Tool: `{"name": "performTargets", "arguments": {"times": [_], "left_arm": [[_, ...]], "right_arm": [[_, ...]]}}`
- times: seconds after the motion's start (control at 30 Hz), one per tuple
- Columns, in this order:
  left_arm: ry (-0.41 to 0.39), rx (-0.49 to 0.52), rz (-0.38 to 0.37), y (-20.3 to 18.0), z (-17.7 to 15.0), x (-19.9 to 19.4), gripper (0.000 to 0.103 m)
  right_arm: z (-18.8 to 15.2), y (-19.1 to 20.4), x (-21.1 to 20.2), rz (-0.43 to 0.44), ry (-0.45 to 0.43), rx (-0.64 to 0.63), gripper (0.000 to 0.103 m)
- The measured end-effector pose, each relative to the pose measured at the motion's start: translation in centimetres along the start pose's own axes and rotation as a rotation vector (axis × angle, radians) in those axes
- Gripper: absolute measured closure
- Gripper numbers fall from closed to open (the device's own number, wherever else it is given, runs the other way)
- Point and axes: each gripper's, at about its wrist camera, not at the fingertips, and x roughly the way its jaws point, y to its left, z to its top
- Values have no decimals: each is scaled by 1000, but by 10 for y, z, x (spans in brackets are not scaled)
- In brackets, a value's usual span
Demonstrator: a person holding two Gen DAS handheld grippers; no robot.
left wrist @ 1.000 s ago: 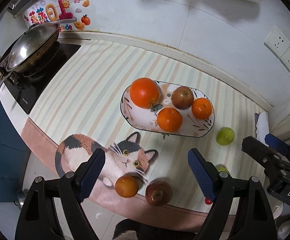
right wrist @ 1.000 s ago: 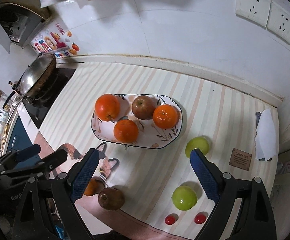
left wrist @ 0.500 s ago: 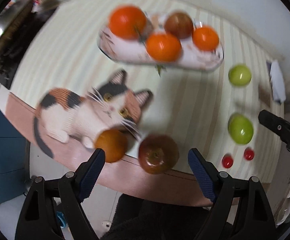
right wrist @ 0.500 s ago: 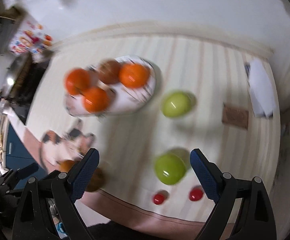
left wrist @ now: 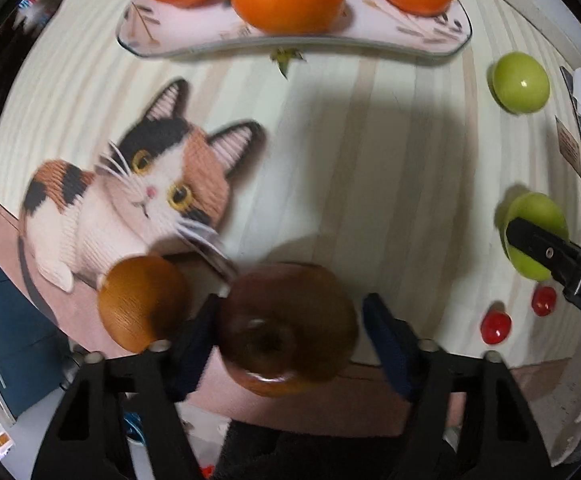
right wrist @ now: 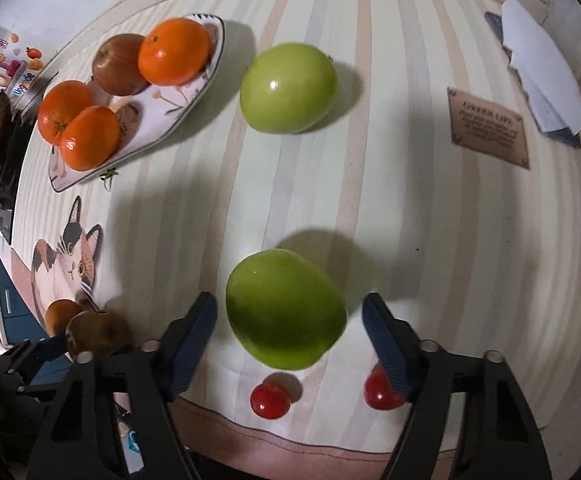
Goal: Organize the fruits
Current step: 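Grasp the brown apple with the left tool while the right tool grasps a green apple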
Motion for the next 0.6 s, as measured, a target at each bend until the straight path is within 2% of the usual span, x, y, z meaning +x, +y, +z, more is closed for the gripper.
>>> {"name": "performTargets", "arguments": {"times": [0.03, 0.23, 0.4, 0.6], "left_arm": [[-5, -5, -5, 1, 0, -1, 39], [-19, 3, -3, -1, 3, -5, 39], [-23, -18, -14, -2, 12, -7, 40], [-98, -10, -16, -4, 17, -30, 40]], "right_arm": [[0, 1, 3, 8, 1, -2, 39], [-3, 15, 7, 26, -9, -61, 40], [-4, 26, 9, 2, -19, -89, 39], [-1, 24, 5, 7, -40, -96, 40]]}}
